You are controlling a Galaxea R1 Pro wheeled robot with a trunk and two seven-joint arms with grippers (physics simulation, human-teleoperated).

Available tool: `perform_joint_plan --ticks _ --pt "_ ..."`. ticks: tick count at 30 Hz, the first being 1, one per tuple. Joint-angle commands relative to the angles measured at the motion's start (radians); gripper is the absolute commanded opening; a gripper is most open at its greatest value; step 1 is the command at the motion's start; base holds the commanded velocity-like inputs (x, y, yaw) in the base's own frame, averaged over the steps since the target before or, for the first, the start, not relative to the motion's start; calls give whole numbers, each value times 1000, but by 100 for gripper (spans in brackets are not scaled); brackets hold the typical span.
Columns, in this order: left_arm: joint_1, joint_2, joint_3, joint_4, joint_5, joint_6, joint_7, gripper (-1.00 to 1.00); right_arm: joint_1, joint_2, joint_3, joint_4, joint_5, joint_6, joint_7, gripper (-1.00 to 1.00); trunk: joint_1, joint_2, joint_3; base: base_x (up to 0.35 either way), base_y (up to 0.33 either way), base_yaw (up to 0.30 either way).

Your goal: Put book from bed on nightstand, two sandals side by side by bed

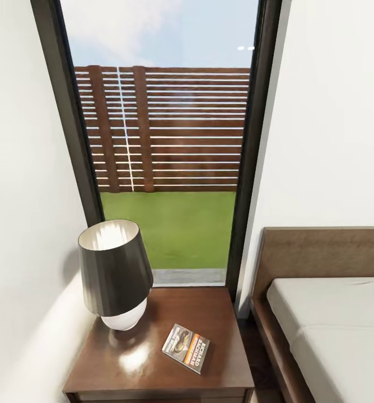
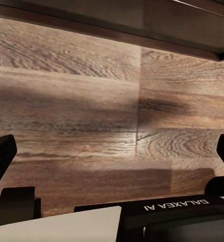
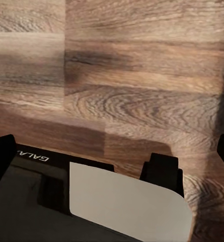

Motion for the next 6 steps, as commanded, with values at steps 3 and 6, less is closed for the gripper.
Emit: perform_joint_plan --ticks 3,6 --pt "-1 0 8 1 -11 -5 -2 100 -1 0 -2 1 7 1 3 100 0 0 -1 0 0 0" --pt "-1 0 8 1 -11 -5 -2 100 -1 0 -2 1 6 1 3 100 0 0 -1 0 0 0"
